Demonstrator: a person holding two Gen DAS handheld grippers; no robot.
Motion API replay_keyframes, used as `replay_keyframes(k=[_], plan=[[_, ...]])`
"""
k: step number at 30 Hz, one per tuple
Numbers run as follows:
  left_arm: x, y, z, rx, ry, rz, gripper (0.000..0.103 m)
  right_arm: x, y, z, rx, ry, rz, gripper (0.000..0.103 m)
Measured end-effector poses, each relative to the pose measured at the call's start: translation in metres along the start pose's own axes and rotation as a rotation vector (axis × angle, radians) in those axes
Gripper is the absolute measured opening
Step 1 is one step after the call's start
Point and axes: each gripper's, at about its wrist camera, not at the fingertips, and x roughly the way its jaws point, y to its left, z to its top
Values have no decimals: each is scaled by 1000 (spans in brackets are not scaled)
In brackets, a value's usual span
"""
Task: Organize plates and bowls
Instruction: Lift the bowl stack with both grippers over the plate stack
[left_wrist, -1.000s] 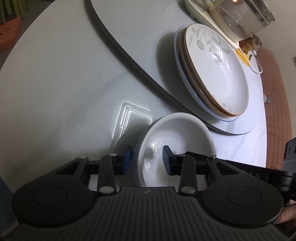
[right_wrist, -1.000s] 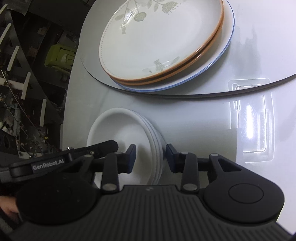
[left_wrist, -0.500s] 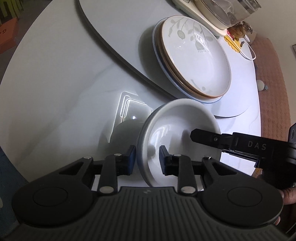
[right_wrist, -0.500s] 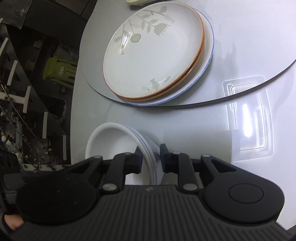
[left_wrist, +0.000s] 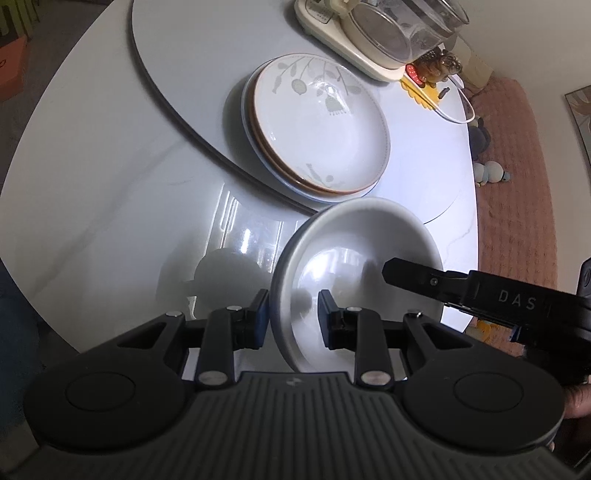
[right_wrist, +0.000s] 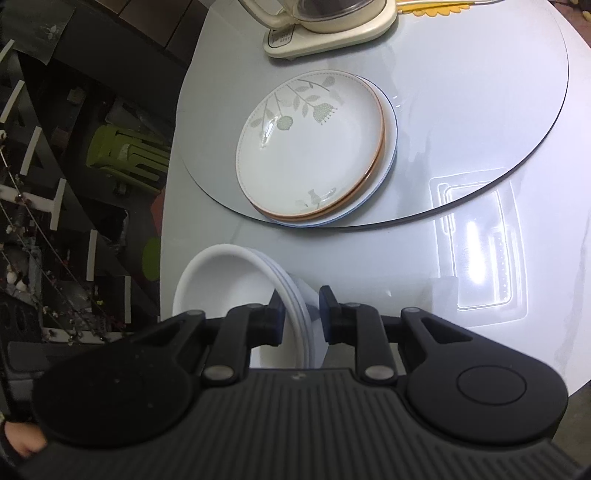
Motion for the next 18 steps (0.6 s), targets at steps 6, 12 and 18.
replay_keyframes(k=[6, 12, 18], plan=[[-19, -10, 8, -15, -21, -69, 32, -22, 5, 9, -4, -57, -12, 23], [-30, -20, 20, -8, -43, -55, 32, -31, -2, 21, 50, -59, 19, 23], [-36, -24, 43, -4, -82, -67, 32, -33, 6, 41, 41, -61, 31, 23]])
